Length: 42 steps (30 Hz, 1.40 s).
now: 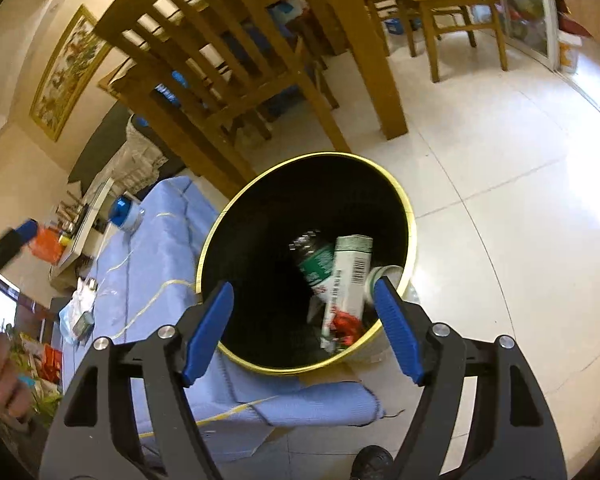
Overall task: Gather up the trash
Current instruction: 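Carry the green cap over the bin and open the left tool, then grasp the upside-down clear plastic cup with the right tool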
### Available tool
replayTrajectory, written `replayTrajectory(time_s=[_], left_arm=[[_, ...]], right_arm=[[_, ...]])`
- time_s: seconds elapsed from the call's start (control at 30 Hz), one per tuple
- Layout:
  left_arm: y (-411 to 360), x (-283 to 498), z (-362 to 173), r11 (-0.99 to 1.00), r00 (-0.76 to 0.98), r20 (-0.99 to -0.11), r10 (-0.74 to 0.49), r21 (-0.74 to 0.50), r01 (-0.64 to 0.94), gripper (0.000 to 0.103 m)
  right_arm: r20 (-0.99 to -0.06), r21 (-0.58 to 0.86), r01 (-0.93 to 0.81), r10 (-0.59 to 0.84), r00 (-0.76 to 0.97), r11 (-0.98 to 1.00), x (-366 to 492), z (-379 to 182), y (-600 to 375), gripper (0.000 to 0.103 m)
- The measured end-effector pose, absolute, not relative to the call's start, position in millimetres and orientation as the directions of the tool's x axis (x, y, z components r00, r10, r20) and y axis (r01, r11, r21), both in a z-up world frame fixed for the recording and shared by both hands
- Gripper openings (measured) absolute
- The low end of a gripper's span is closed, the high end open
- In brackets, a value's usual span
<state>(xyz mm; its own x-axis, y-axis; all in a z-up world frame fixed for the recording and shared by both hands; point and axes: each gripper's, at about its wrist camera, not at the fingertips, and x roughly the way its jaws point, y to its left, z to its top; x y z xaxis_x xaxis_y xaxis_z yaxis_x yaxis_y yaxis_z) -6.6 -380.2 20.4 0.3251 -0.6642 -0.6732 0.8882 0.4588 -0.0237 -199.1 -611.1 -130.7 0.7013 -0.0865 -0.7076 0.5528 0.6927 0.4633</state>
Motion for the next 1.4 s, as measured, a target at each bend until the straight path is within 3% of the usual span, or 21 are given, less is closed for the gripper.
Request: replayTrajectory(time_s=[0.27, 0.5, 0.7, 0.93, 1.0, 1.07, 1.17, 1.4], left_arm=[[-246, 41, 26, 0.635, 0.48, -0.644, -0.596, -0.011, 0.773, 0.075], [-148, 89, -49, 0.793, 0.491, -0.783, -0.381, -0.004, 0.609, 0.07], [-89, 93, -64, 0.847, 0.502, -0.797, -0.334, -0.019, 0.532, 0.071], [-45, 83, -67, 0.884, 0.57, -0.78, -0.26, 0.045, 0.465, 0.072], [-37, 84, -72, 0.891, 0.568, -0.784, -0.249, 0.044, 0.452, 0.072], [-33, 87, -76, 0.894, 0.561, -0.791, -0.246, 0.039, 0.447, 0.072], [-31, 88, -79, 0.896, 0.555, -0.794, -0.25, 0.028, 0.444, 0.072], [-34, 86, -75, 0.9, 0.571, -0.778, -0.263, 0.016, 0.436, 0.072]], right_arm=[[-0.71, 0.411, 0.44, -0.022, 0.704, 0.798, -150, -107, -552, 0.075], [-0.734, 0.378, 0.299, 0.087, 0.674, 0.876, -88, -104, -477, 0.075], [-0.758, 0.313, 0.15, 0.152, 0.634, 0.938, -16, -103, -401, 0.076], [-0.828, 0.146, 0.111, 0.06, 0.557, 0.983, 57, -123, -355, 0.08], [-0.852, 0.117, 0.122, 0.036, 0.522, 0.986, 67, -135, -354, 0.076], [-0.866, 0.13, 0.13, 0.049, 0.497, 0.983, 71, -143, -353, 0.061], [-0.877, 0.123, 0.133, 0.045, 0.478, 0.983, 70, -149, -351, 0.051], [-0.857, 0.132, 0.07, 0.078, 0.51, 0.989, 53, -133, -329, 0.049]])
